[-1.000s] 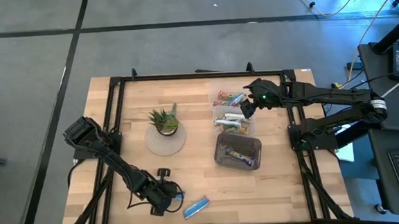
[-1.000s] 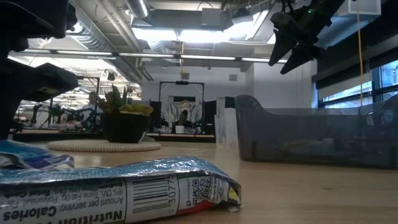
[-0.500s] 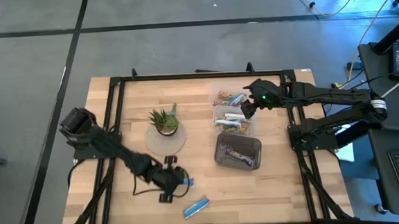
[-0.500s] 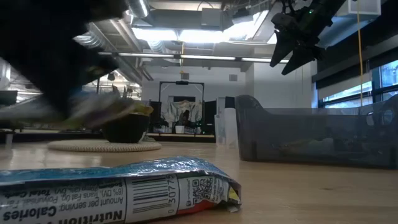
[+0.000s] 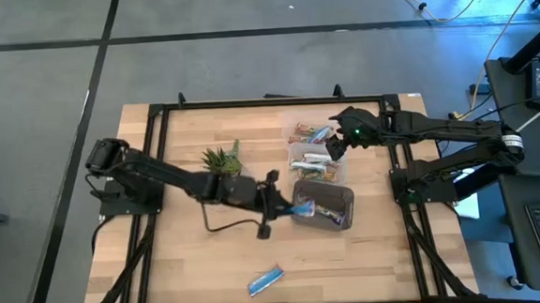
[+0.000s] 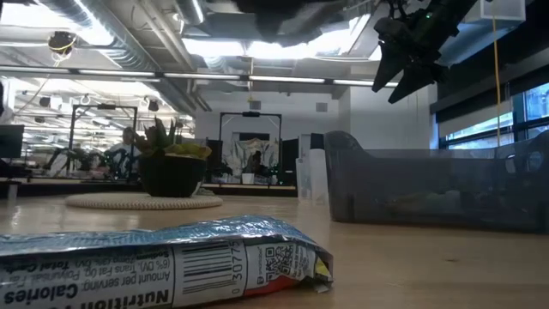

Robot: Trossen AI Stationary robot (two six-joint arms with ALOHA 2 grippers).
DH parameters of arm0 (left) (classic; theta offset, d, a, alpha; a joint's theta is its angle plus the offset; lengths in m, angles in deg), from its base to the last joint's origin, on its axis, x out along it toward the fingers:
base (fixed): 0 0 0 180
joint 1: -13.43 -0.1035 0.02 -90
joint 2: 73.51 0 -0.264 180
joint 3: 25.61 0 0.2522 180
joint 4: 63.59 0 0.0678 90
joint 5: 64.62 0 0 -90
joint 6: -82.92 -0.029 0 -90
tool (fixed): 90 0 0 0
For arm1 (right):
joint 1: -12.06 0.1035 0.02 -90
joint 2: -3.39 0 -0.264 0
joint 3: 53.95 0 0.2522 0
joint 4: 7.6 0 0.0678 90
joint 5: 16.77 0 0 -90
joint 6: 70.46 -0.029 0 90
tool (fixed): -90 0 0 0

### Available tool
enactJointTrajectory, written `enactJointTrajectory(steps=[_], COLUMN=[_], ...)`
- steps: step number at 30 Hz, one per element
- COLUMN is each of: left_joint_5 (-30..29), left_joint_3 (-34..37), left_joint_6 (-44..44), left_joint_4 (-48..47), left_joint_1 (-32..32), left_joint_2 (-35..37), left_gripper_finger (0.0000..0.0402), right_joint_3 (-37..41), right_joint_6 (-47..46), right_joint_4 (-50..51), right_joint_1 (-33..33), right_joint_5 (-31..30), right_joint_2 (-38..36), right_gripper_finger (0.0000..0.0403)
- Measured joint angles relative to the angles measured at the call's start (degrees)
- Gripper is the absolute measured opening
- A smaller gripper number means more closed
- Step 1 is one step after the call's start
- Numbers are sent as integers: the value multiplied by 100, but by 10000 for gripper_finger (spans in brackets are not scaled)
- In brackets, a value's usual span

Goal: Pick and place Granola Bars by type
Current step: Put the blue granola bar into the black bin

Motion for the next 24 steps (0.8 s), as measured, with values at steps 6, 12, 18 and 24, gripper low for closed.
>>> enactJointTrajectory(steps=[6,12,18,24], left_joint_5=[362,462,615,604], left_joint_3=[-745,-1118,-1413,-1495], left_joint_6=[-290,-292,-285,-274], left_joint_4=[-304,-160,-109,-107], left_joint_1=[-332,-523,-591,-591], left_joint_2=[-614,-1405,-2177,-2565], left_gripper_finger=[34,34,33,33], right_joint_3=[4,4,4,4], right_joint_6=[-5,-7,-7,2], right_joint_4=[-23,-26,-17,-10], right_joint_1=[0,0,-2,-2], right_joint_5=[-2,-3,-1,5], right_joint_2=[-2,-2,-2,-2], right_gripper_finger=[272,272,272,272])
